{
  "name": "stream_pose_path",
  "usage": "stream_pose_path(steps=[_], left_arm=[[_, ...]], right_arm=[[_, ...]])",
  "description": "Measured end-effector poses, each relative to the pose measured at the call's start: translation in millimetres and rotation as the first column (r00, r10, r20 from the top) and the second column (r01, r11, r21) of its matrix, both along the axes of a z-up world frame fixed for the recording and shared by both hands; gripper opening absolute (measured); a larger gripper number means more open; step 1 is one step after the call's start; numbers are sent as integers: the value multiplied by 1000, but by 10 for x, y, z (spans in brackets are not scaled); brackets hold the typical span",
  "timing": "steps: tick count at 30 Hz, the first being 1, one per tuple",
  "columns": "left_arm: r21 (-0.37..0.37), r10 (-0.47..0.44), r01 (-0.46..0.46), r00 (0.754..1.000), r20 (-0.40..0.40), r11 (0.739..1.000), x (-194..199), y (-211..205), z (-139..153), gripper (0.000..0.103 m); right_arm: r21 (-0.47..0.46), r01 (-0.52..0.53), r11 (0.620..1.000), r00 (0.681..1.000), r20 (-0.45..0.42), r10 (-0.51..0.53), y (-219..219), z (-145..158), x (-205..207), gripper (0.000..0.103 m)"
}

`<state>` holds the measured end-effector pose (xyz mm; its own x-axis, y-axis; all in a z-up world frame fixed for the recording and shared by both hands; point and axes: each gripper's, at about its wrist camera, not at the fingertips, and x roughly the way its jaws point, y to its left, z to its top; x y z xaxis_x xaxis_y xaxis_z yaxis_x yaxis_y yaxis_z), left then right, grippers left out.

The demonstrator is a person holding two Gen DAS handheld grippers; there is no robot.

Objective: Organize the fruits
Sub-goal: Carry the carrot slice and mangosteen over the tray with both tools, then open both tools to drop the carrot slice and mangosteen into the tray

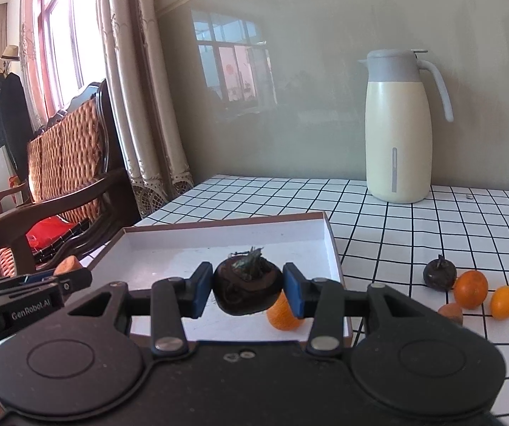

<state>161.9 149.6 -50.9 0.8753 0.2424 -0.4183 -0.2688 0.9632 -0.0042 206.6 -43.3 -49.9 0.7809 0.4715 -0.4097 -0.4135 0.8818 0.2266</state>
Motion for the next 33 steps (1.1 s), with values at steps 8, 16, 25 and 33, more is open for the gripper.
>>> stream_pose_path(steps=[8,16,25,33], left_arm=[[4,26,-26,1000,-17,1000,235,117,-89,28],[2,60,-60,997,-38,998,422,265,-195,28],[3,78,-78,995,-67,997,665,375,-302,28],[-12,94,-95,993,-74,995,776,432,-351,28]], right_arm=[[-15,19,1000,1000,-10,-19,15,-80,260,35],[-37,19,999,999,-28,-20,94,-175,505,35],[-59,16,998,998,-59,-20,222,-270,736,35],[-100,36,994,995,-84,-45,310,-308,872,65]])
